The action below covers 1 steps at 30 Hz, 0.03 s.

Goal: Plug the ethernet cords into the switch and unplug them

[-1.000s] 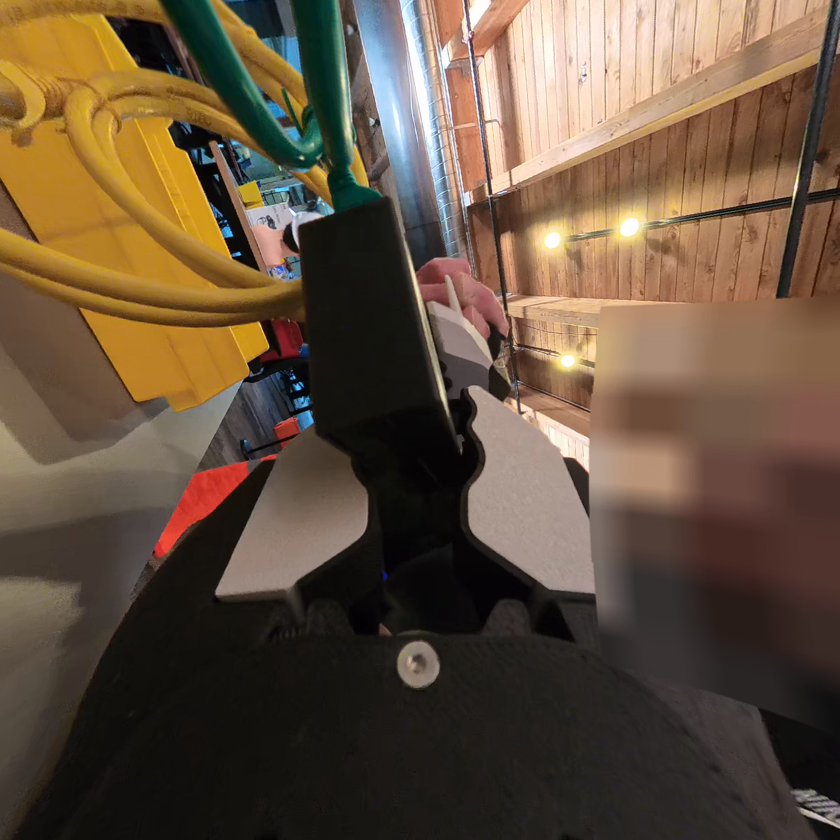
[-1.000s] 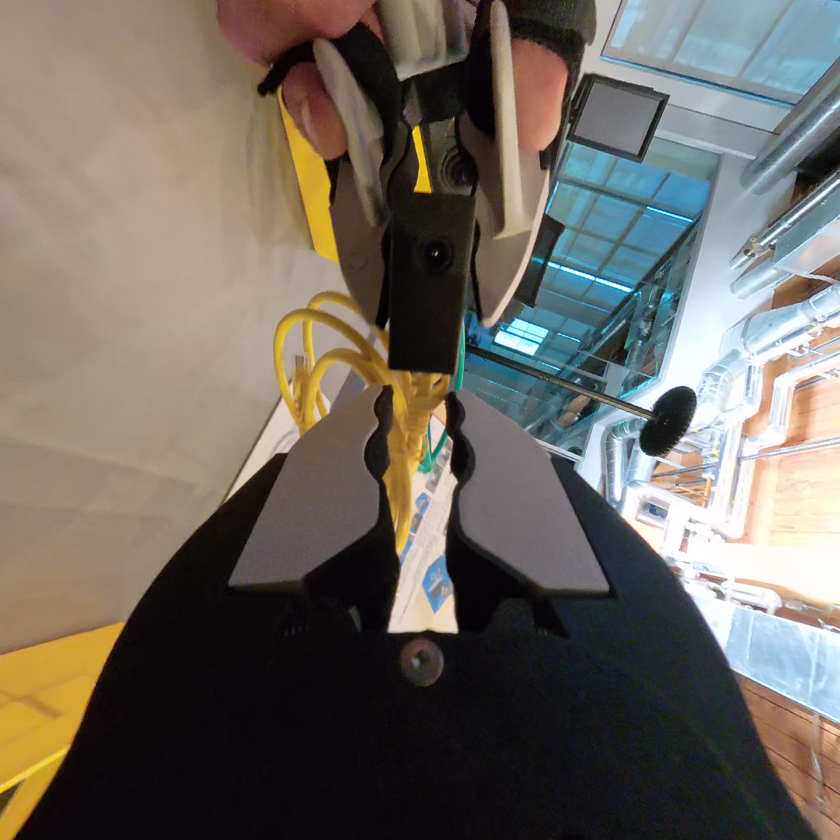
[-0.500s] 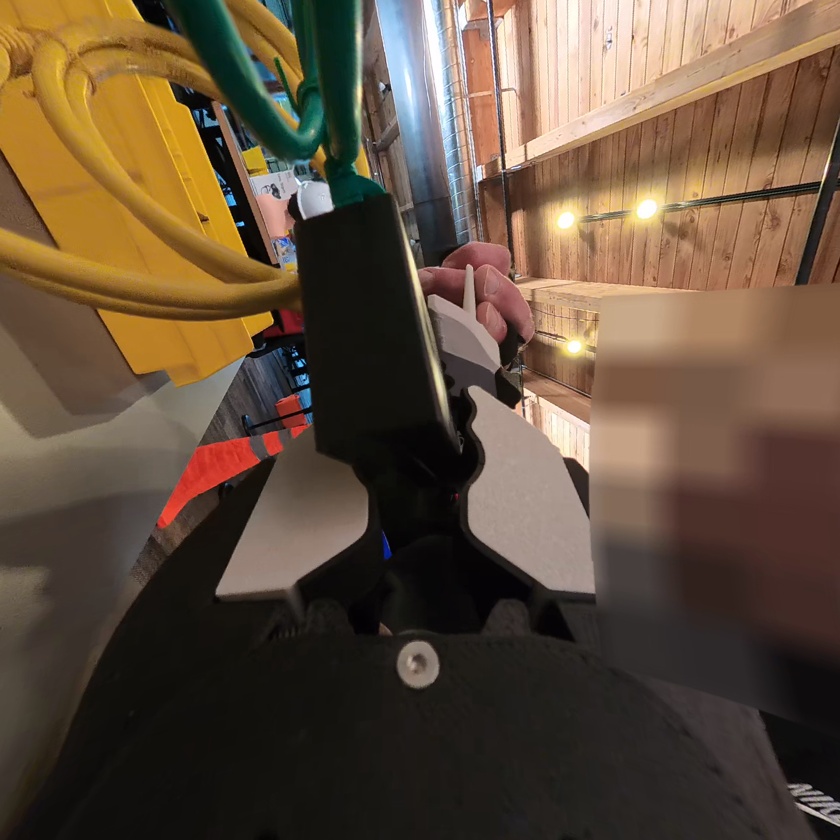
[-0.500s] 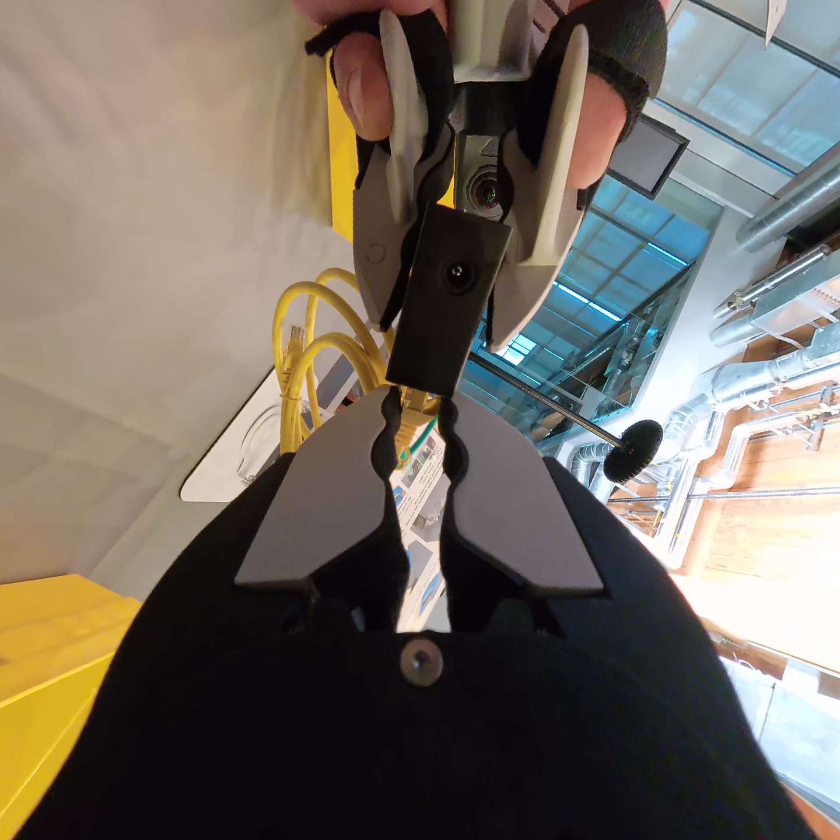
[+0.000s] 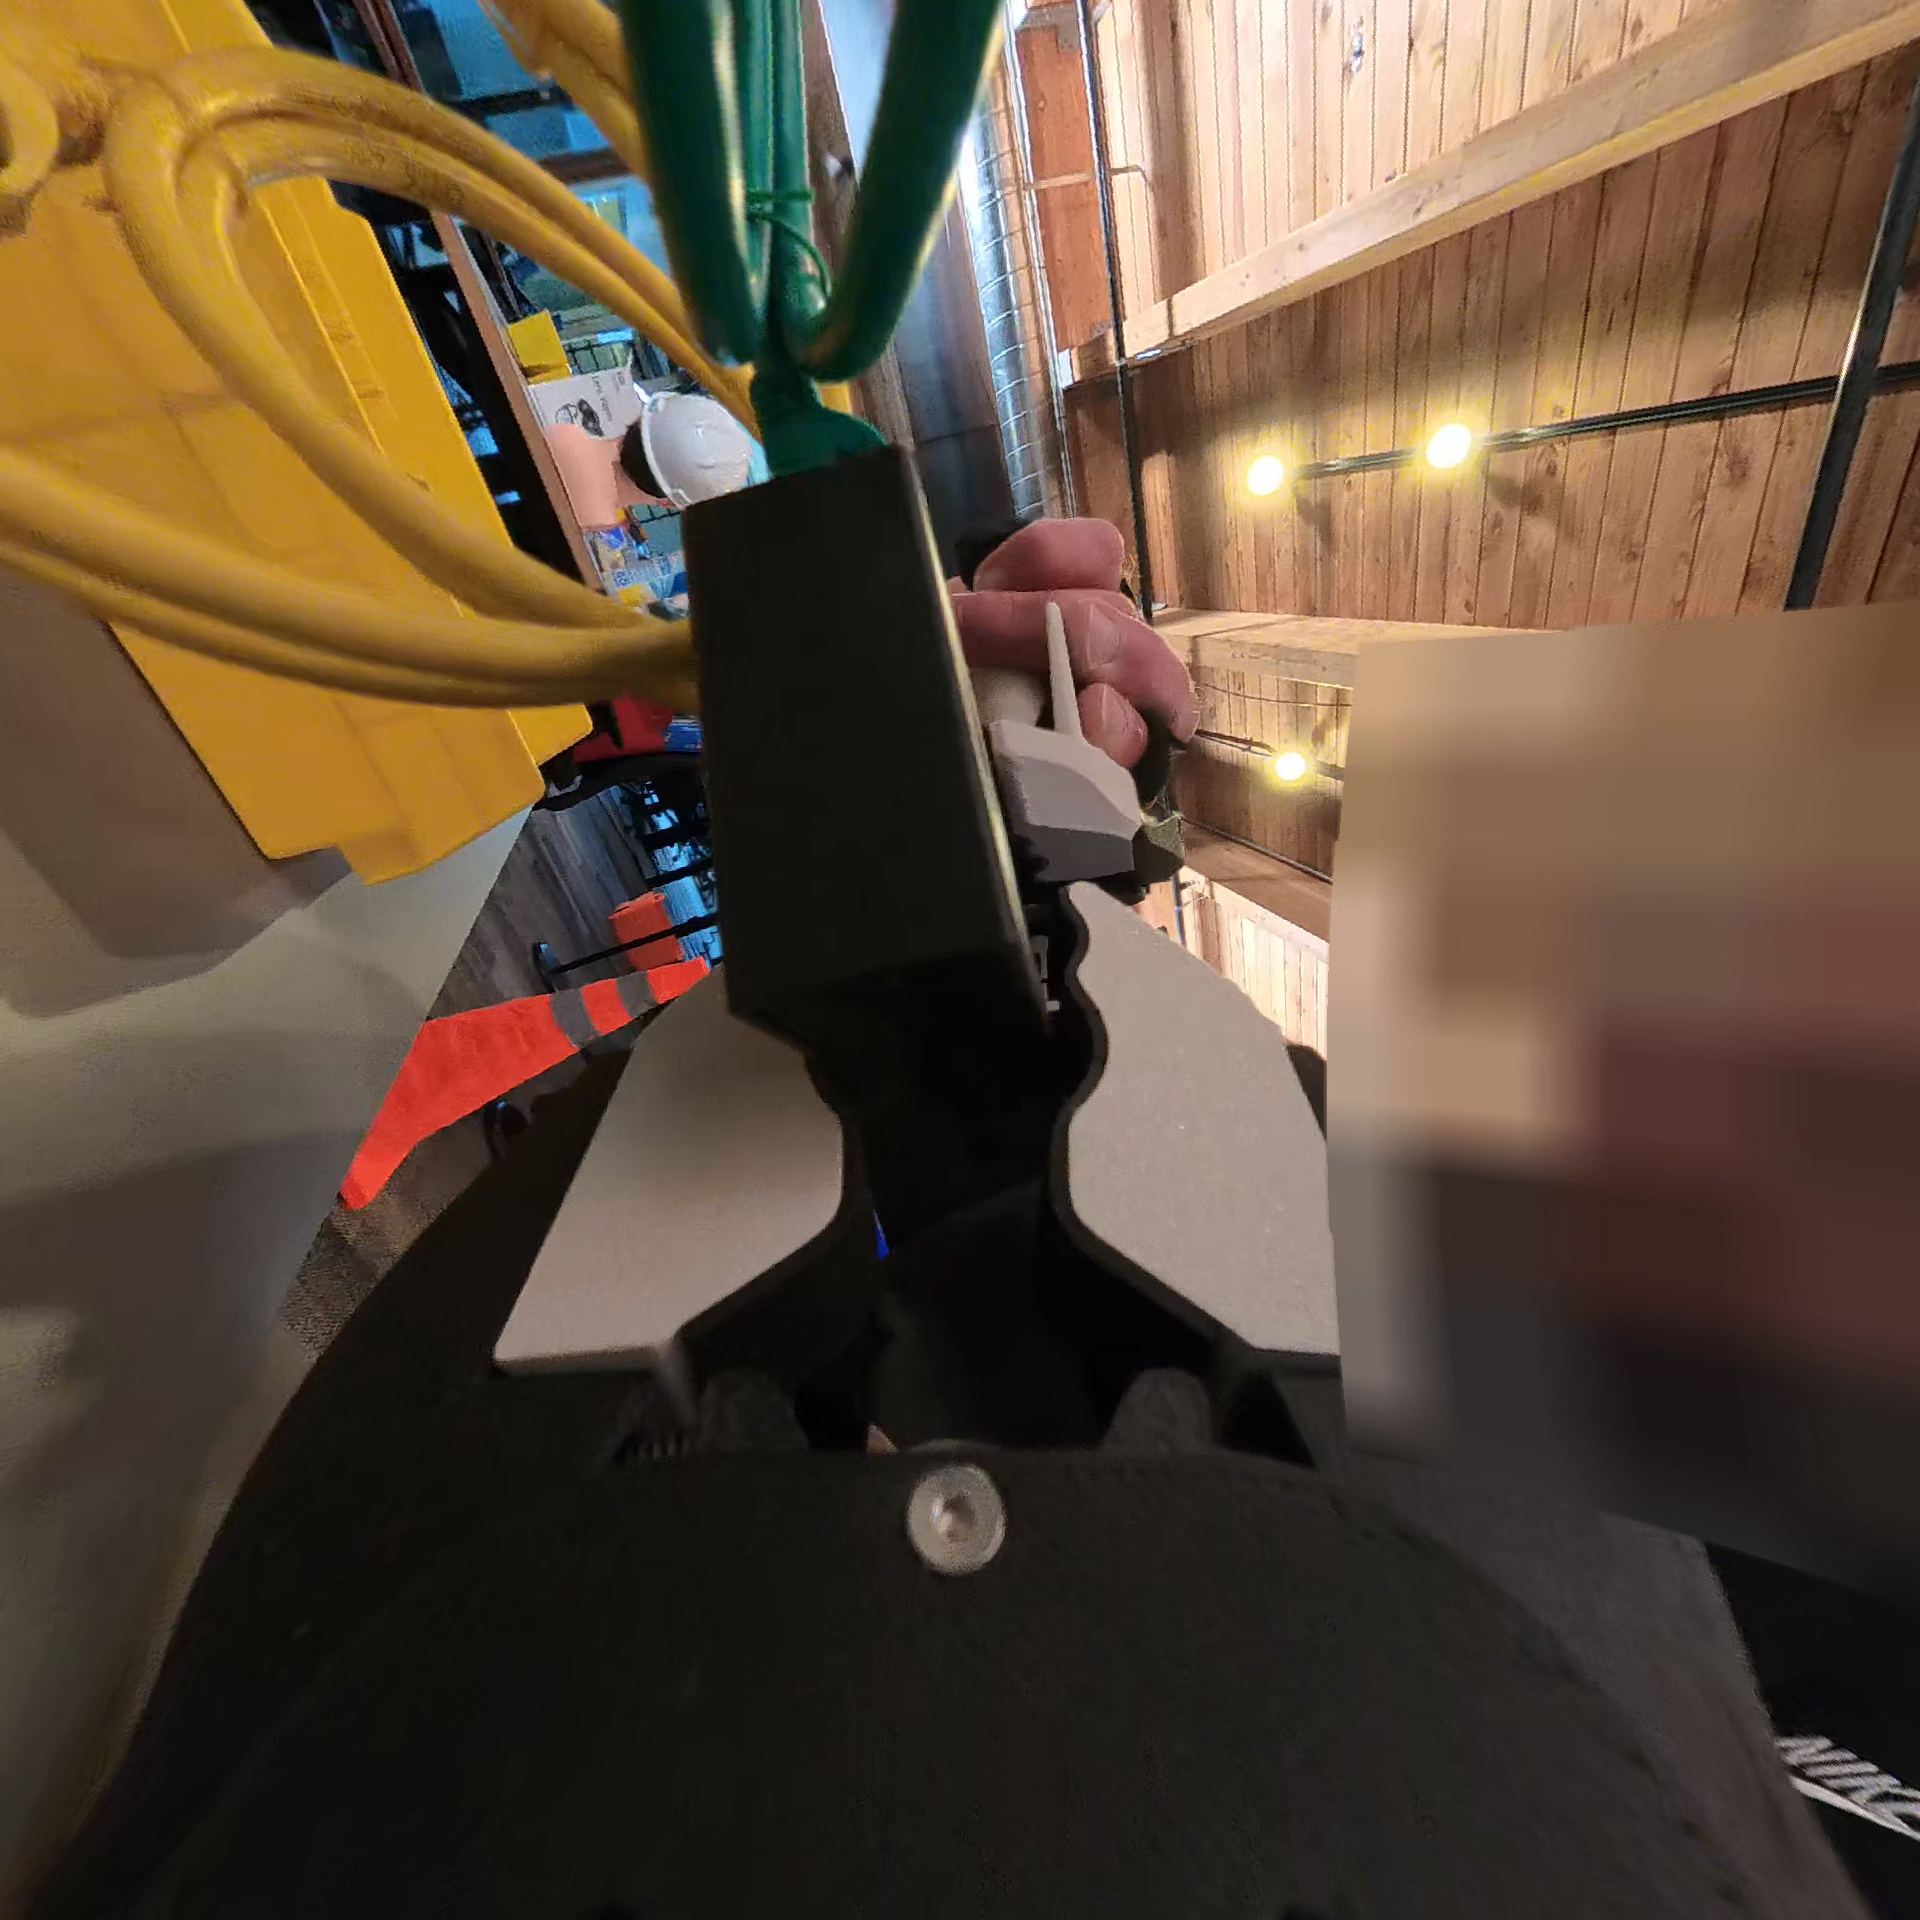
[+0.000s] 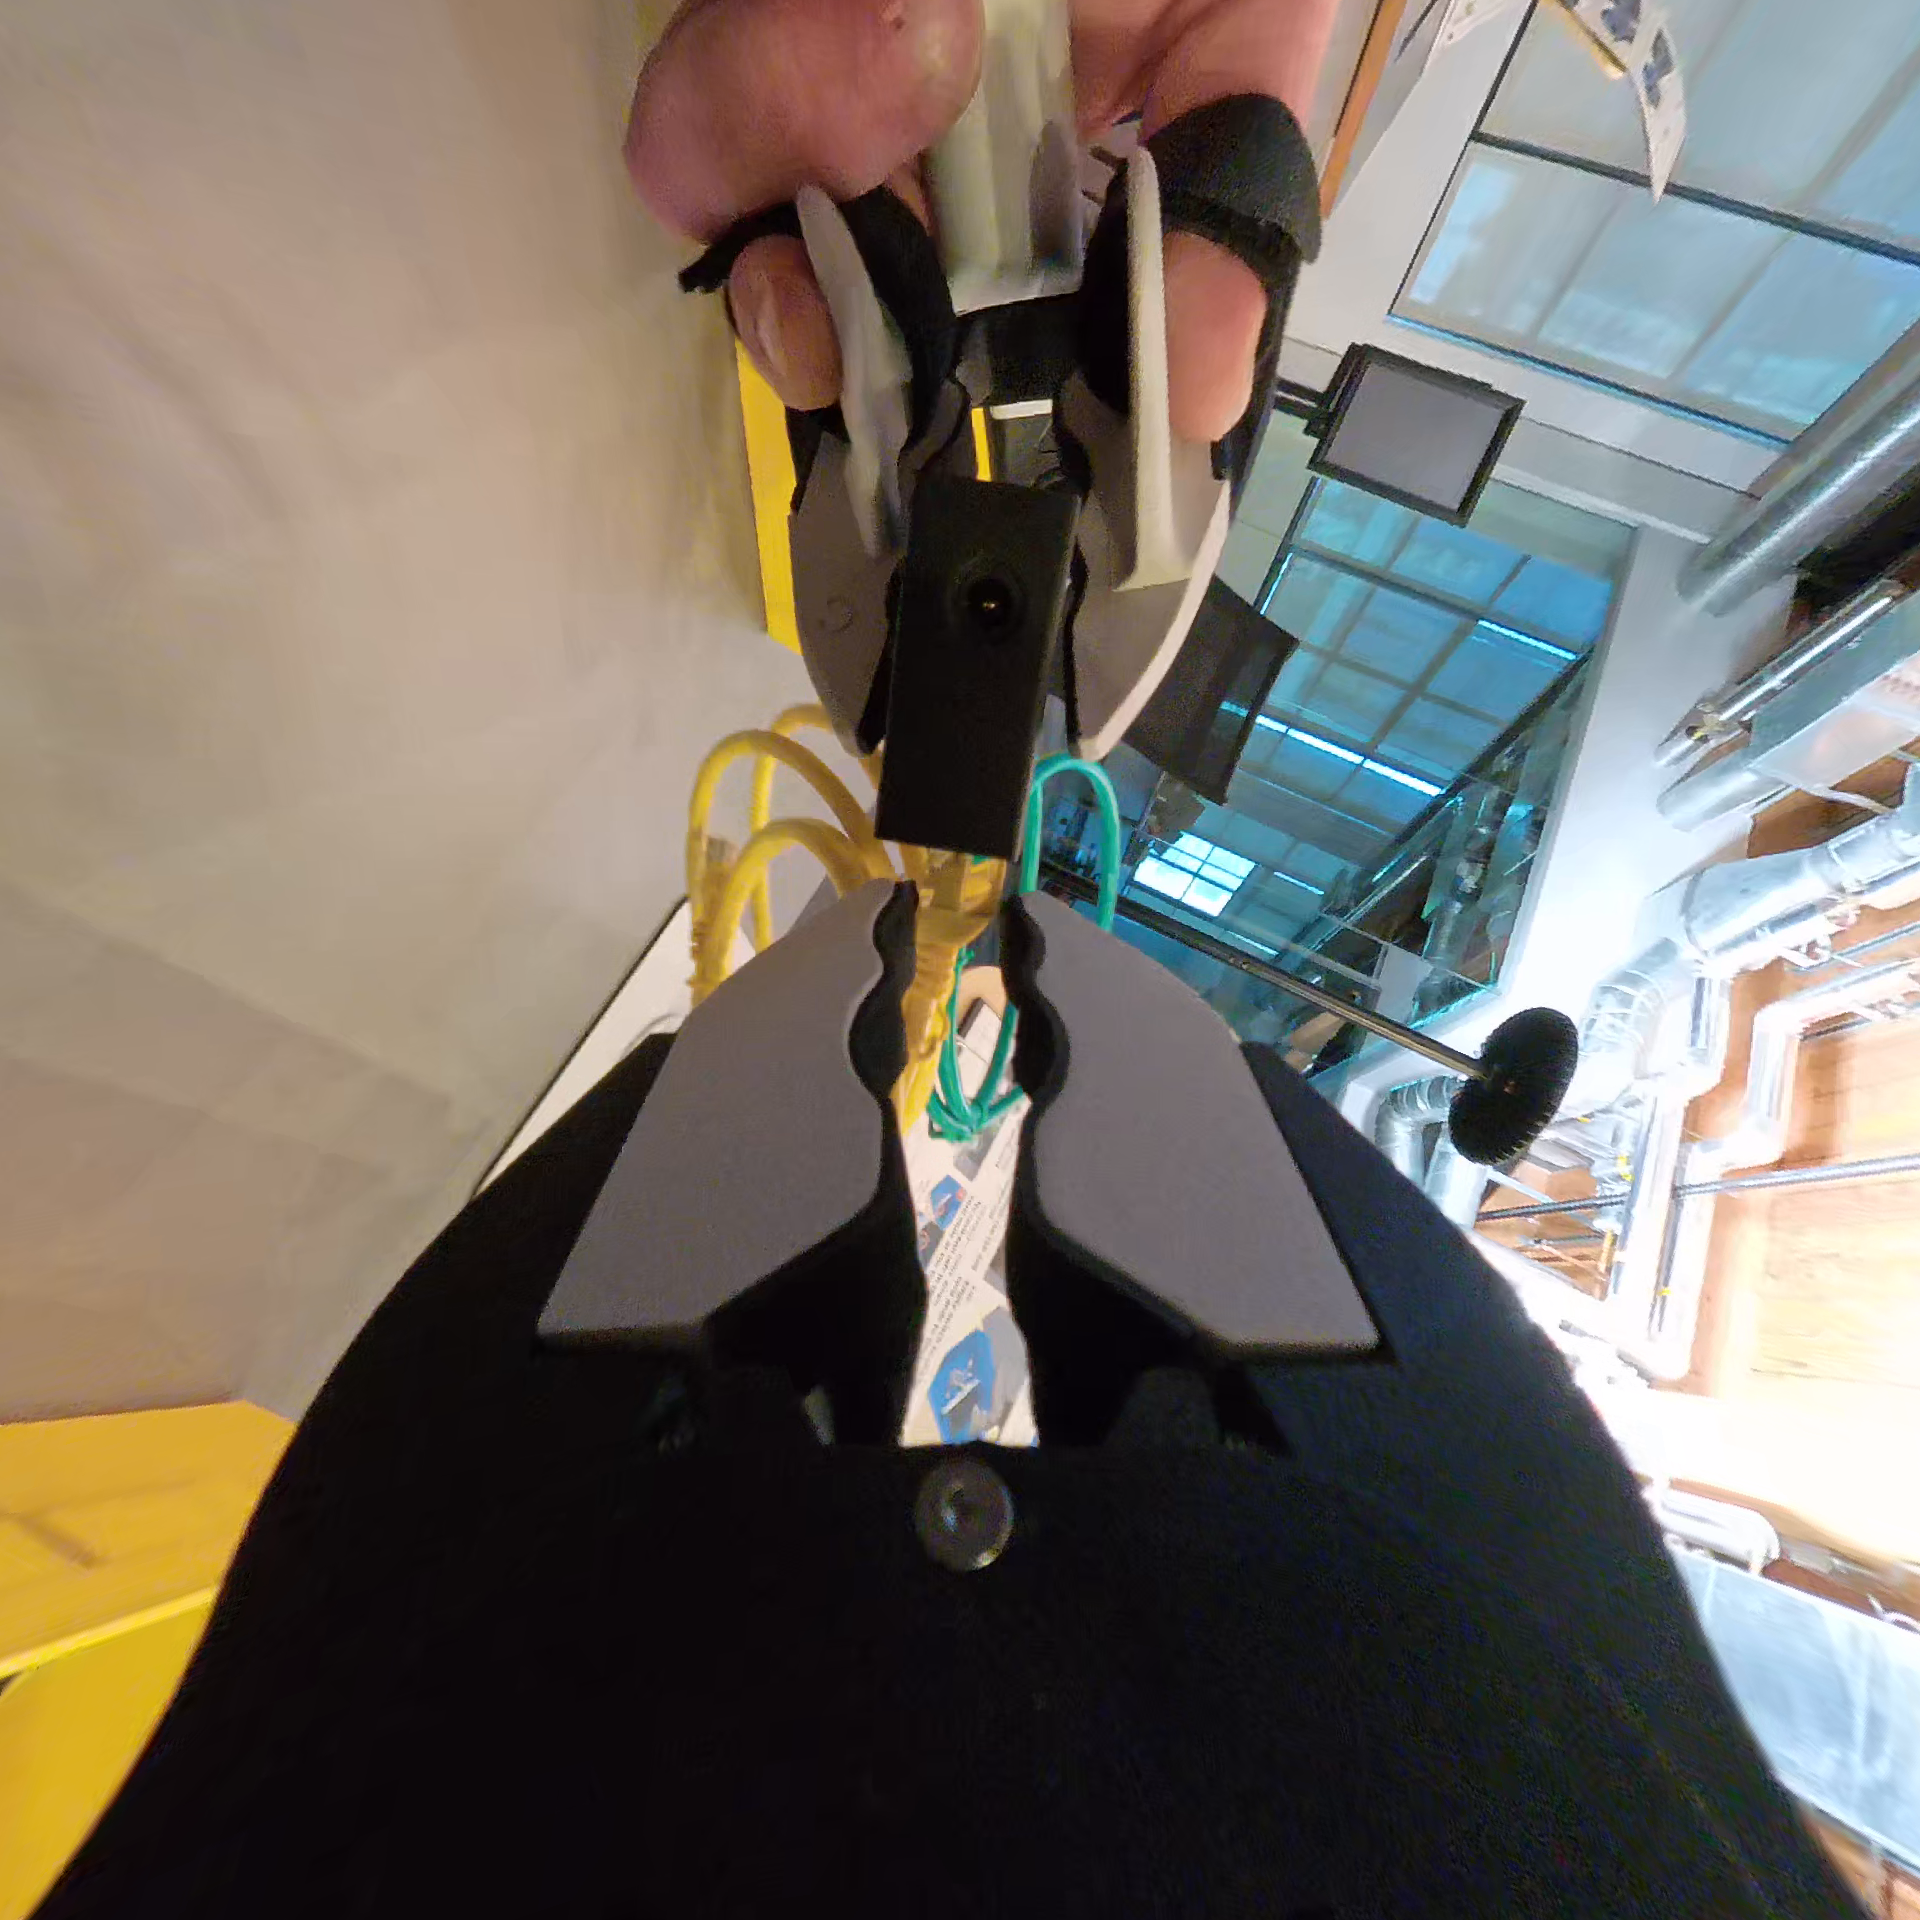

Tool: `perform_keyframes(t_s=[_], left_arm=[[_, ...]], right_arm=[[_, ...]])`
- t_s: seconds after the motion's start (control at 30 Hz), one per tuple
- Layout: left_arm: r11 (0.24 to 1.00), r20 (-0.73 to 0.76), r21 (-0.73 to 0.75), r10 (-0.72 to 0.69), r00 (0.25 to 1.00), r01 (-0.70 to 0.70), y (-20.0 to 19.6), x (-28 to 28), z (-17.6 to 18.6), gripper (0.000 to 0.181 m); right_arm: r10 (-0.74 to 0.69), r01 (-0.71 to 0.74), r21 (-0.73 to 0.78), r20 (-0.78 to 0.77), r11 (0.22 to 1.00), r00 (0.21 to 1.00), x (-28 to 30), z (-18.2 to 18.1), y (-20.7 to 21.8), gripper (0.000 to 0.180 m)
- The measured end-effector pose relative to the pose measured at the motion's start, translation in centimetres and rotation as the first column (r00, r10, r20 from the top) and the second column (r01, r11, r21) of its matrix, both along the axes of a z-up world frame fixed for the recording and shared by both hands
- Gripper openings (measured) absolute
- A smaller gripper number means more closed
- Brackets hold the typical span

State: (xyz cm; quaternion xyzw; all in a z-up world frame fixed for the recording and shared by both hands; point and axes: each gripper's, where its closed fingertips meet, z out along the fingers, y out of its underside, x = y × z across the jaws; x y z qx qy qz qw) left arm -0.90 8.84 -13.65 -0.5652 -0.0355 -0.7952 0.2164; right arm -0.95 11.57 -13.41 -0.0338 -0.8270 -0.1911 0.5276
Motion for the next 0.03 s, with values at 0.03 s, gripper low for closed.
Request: perform_keyframes(t_s=[0.03], left_arm=[[1.000,-0.001,0.000,-0.005,1.000,0.005,-0.02,0.00,-0.02,0.033]], right_arm=[[0.010,-0.010,0.004,0.006,1.000,1.000,0.22,-0.03,-0.14,0.013]])
